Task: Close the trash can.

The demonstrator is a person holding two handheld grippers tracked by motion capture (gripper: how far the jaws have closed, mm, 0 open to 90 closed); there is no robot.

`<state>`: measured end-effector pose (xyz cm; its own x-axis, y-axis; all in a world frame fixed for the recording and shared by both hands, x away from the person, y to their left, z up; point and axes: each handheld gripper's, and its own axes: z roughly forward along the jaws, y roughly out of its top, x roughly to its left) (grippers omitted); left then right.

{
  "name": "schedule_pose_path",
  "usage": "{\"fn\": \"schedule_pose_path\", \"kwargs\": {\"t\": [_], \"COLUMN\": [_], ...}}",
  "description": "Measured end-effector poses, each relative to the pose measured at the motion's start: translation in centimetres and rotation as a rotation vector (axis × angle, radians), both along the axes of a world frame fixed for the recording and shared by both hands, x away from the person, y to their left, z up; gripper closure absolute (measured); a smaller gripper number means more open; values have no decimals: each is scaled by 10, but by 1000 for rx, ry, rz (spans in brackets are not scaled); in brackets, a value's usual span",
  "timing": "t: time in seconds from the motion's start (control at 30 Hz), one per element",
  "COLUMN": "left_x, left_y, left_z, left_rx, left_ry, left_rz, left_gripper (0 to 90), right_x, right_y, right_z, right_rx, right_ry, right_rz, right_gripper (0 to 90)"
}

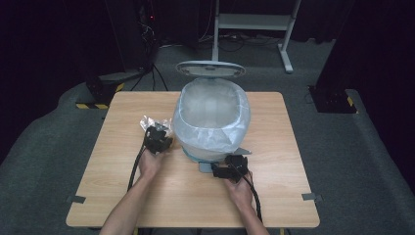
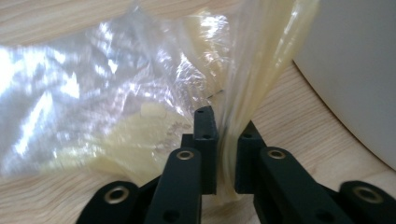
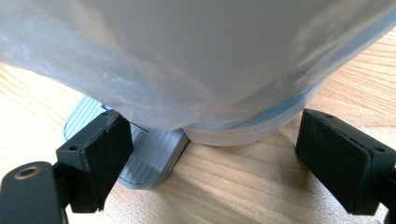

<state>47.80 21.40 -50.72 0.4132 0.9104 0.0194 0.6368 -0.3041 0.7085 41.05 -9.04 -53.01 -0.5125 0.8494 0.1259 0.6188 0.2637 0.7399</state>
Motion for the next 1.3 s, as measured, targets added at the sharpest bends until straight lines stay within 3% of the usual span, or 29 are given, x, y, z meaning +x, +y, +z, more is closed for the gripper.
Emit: {"fn": "schedule_pose_path", "kwargs": {"t": [0.27, 0.4, 0.57, 1.03, 1.3], "left_x": [-9, -14, -21, -50, -64], "left_y": [14, 18, 21, 29, 39], "left_z": [17, 25, 38, 89, 121], "left_rx": [-67, -69, -106, -174, -251], "left_ry": [-35, -44, -66, -164, -201], "left_rz": [-11, -24, -40, -102, -120], "left_gripper": [869, 874, 875, 875, 876], "right_x": [0, 0, 0, 0, 0], "right_y": [0, 0, 0, 0, 0], "right_z": [0, 0, 0, 0, 0], "right_rx": [0, -1, -1, -1, -1], "right_ry": [-1, -1, -2, -2, -2], "right_rz": [0, 0, 1, 0, 0], "right_gripper": [108, 108, 109, 109, 109]}}
